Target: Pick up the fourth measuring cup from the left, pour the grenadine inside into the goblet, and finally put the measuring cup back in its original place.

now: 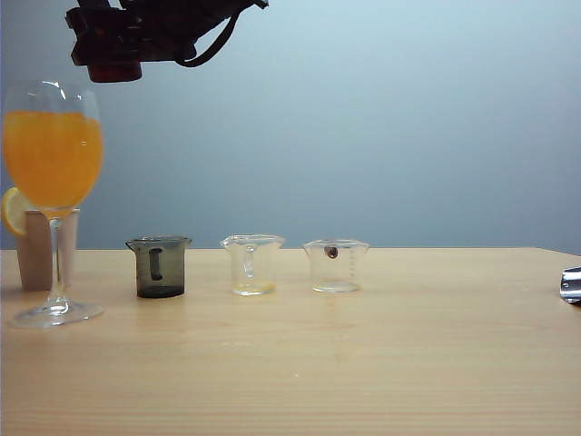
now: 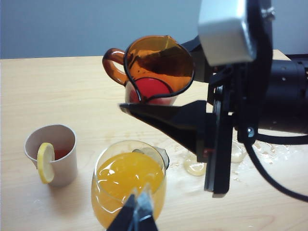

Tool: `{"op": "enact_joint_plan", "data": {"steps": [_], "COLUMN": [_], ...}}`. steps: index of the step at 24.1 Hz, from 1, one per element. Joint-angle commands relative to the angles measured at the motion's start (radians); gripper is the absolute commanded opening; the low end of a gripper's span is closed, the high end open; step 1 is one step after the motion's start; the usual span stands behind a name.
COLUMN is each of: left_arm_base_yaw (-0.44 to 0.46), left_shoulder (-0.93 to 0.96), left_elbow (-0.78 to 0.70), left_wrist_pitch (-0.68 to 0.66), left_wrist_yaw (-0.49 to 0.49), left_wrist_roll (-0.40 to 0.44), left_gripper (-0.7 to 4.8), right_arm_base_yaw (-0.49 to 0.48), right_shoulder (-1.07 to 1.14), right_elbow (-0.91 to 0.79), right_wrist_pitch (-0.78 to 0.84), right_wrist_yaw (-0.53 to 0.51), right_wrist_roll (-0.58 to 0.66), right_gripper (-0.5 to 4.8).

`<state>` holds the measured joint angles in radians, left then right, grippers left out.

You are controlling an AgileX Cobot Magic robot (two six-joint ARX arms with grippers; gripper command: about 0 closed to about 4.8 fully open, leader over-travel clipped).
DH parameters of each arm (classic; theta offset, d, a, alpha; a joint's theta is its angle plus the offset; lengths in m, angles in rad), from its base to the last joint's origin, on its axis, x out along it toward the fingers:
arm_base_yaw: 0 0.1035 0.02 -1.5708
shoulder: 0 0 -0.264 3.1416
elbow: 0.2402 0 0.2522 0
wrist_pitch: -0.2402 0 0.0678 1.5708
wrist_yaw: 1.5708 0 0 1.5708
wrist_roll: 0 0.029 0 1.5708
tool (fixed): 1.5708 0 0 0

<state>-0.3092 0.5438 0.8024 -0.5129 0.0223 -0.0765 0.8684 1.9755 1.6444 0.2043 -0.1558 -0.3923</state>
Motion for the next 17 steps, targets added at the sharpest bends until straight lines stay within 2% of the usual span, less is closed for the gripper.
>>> {"op": "enact_joint_plan", "data": {"steps": [1,14,17], "left_arm_base_yaw": [0.000,0.000,0.000], "left_shoulder": [-0.001,-0.001,0.000], "left_elbow": [0.000,0.000,0.000], "left_wrist_pitch": [0.010,-0.010,-0.012], "left_wrist_yaw": [-0.003,-0.003,-0.029], "left_wrist_roll": [-0.007,-0.003,-0.003], "left_gripper": [-0.06,-0.06,-0.06], "right_arm_base_yaw": [0.013,0.026,0.025], "right_shoulder": [-0.005,-0.005,-0.005], "right_elbow": [0.005,0.004,0.004], "right_wrist_pitch": [0.031,0.032,0.031], "right_wrist_yaw": [0.004,0.004,0.004], "right_wrist_roll": [-0.059,-0.193,-0.207], "right_gripper": [0.30,0.30,0.30]}}
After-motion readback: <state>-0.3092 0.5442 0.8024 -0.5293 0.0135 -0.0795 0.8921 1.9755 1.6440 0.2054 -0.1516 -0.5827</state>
